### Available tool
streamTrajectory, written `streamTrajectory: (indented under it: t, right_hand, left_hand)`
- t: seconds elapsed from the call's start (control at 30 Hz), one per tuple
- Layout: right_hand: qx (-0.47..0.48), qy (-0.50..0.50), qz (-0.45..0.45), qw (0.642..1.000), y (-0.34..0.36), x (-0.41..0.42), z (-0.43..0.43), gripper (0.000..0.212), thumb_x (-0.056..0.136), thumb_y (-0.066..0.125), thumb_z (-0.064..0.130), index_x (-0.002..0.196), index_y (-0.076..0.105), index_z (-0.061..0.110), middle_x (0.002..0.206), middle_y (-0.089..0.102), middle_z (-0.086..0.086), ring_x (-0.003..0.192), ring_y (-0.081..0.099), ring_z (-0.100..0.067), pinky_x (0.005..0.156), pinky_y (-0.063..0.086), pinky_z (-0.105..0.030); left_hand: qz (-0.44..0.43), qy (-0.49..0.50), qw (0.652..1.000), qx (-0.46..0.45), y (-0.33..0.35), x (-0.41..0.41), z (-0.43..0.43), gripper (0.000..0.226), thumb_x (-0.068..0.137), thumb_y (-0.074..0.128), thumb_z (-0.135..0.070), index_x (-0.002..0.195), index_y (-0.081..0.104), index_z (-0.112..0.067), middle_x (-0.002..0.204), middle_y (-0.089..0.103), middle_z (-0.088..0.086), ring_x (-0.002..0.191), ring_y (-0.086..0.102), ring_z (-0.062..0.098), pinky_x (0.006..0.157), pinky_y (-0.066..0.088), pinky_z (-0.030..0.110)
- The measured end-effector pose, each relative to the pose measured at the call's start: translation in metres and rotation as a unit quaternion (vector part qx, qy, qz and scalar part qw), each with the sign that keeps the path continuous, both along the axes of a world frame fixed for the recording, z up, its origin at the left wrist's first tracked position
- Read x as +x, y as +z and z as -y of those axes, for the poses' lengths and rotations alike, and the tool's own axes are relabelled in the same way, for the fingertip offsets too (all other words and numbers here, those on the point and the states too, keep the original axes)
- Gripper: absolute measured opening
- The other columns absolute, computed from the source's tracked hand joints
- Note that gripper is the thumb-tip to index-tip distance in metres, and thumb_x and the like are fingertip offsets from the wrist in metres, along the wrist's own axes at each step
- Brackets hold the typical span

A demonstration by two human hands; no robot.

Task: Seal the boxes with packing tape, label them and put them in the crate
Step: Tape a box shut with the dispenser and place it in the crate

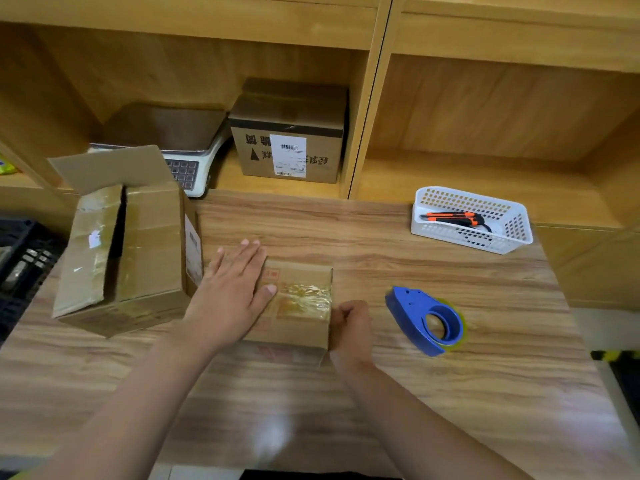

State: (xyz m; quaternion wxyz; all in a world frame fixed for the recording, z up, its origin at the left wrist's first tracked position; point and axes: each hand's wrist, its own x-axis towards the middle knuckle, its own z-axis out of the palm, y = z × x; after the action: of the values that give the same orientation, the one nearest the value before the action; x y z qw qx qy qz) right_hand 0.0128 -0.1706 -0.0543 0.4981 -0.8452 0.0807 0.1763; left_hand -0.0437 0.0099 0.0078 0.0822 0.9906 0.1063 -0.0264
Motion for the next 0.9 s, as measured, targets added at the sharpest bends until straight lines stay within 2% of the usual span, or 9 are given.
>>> streamTrajectory:
  t: [0.1, 0.23, 0.37, 0.43, 0.5, 0.6, 0.67, 0.73, 0.9]
  right_hand:
    - [0.092, -0.094, -0.082, 0.988, 0.012, 0.024, -0.005, 0.017, 0.096, 0.041, 0.02, 0.11, 0.045, 0.013, 0.098, 0.054, -0.005, 0.082, 0.051, -0.017, 0.072, 0.041, -0.031]
    - [0.103, -0.091, -0.13, 0.982, 0.008, 0.047, -0.029, 0.048, 0.096, 0.033, 0.046, 0.134, 0.037, 0.017, 0.126, 0.05, -0.012, 0.113, 0.049, -0.032, 0.1, 0.038, -0.047]
    - [0.205, -0.115, -0.242, 0.941, -0.023, 0.047, -0.042, 0.082, 0.065, 0.035, 0.082, 0.128, 0.048, 0.031, 0.125, 0.057, -0.011, 0.107, 0.057, -0.036, 0.099, 0.042, -0.053]
    - [0.217, -0.117, -0.222, 0.943, -0.084, 0.056, -0.037, 0.089, 0.056, 0.039, 0.092, 0.124, 0.051, 0.036, 0.127, 0.056, -0.012, 0.107, 0.057, -0.036, 0.098, 0.042, -0.056]
    - [0.181, -0.087, -0.212, 0.956, -0.075, 0.05, -0.037, 0.094, 0.049, 0.037, 0.099, 0.126, 0.047, 0.045, 0.139, 0.046, -0.008, 0.116, 0.05, -0.035, 0.103, 0.033, -0.059]
    - [0.095, -0.042, -0.069, 0.992, -0.012, 0.046, -0.036, 0.05, 0.095, 0.032, 0.057, 0.134, 0.043, 0.027, 0.14, 0.037, -0.012, 0.127, 0.037, -0.033, 0.108, 0.028, -0.049]
    - [0.052, 0.006, 0.034, 0.998, 0.013, 0.045, -0.023, 0.042, 0.101, 0.028, 0.04, 0.137, 0.042, 0.023, 0.141, 0.038, -0.01, 0.133, 0.031, -0.027, 0.109, 0.025, -0.04]
    - [0.112, 0.089, 0.086, 0.986, 0.032, 0.045, -0.011, 0.039, 0.1, 0.036, 0.037, 0.137, 0.04, 0.026, 0.142, 0.041, 0.002, 0.134, 0.034, -0.014, 0.107, 0.027, -0.028]
    - [-0.006, 0.399, 0.096, 0.912, 0.052, 0.047, 0.005, 0.091, 0.076, 0.076, 0.037, 0.148, 0.022, 0.031, 0.135, 0.03, 0.025, 0.127, 0.025, 0.006, 0.1, 0.022, -0.012]
  left_hand:
    - [-0.009, 0.007, 1.0, -0.013, -0.001, 0.002, 0.001, 0.087, 0.078, -0.004, -0.063, 0.15, 0.006, -0.016, 0.158, 0.003, -0.002, 0.143, -0.009, 0.008, 0.117, -0.008, 0.035]
    - [-0.038, -0.002, 0.999, 0.012, -0.001, 0.003, 0.0, 0.092, 0.073, -0.011, -0.07, 0.149, -0.006, -0.018, 0.158, -0.009, -0.002, 0.143, -0.016, 0.01, 0.117, -0.01, 0.036]
    - [-0.038, -0.016, 0.999, 0.011, -0.002, 0.002, -0.002, 0.103, 0.067, -0.016, -0.08, 0.149, -0.007, -0.018, 0.158, -0.008, 0.002, 0.144, -0.013, 0.014, 0.117, -0.007, 0.039]
    - [-0.046, -0.023, 0.998, 0.021, -0.002, 0.001, -0.002, 0.106, 0.064, -0.019, -0.082, 0.149, -0.009, -0.019, 0.158, -0.01, 0.002, 0.144, -0.014, 0.015, 0.118, -0.005, 0.041]
    - [-0.048, -0.02, 0.998, 0.025, -0.003, 0.001, -0.003, 0.108, 0.061, -0.019, -0.082, 0.149, -0.011, -0.02, 0.158, -0.012, 0.001, 0.144, -0.015, 0.015, 0.118, -0.003, 0.042]
    - [-0.041, -0.017, 0.999, 0.023, -0.004, 0.003, -0.006, 0.113, 0.055, -0.027, -0.083, 0.149, -0.011, -0.021, 0.158, -0.01, -0.001, 0.144, -0.014, 0.014, 0.119, 0.001, 0.041]
    - [-0.041, -0.019, 0.999, 0.021, -0.006, 0.002, -0.006, 0.114, 0.054, -0.027, -0.084, 0.149, -0.011, -0.022, 0.158, -0.01, -0.002, 0.144, -0.013, 0.014, 0.119, 0.001, 0.041]
    - [-0.039, -0.021, 0.999, 0.018, -0.007, 0.002, -0.005, 0.115, 0.053, -0.027, -0.084, 0.149, -0.01, -0.023, 0.158, -0.009, -0.002, 0.144, -0.013, 0.013, 0.119, 0.001, 0.04]
    - [-0.035, -0.031, 0.999, 0.014, -0.006, 0.002, -0.008, 0.116, 0.054, -0.029, -0.082, 0.15, -0.006, -0.021, 0.159, -0.006, 0.0, 0.145, -0.011, 0.015, 0.116, -0.002, 0.039]
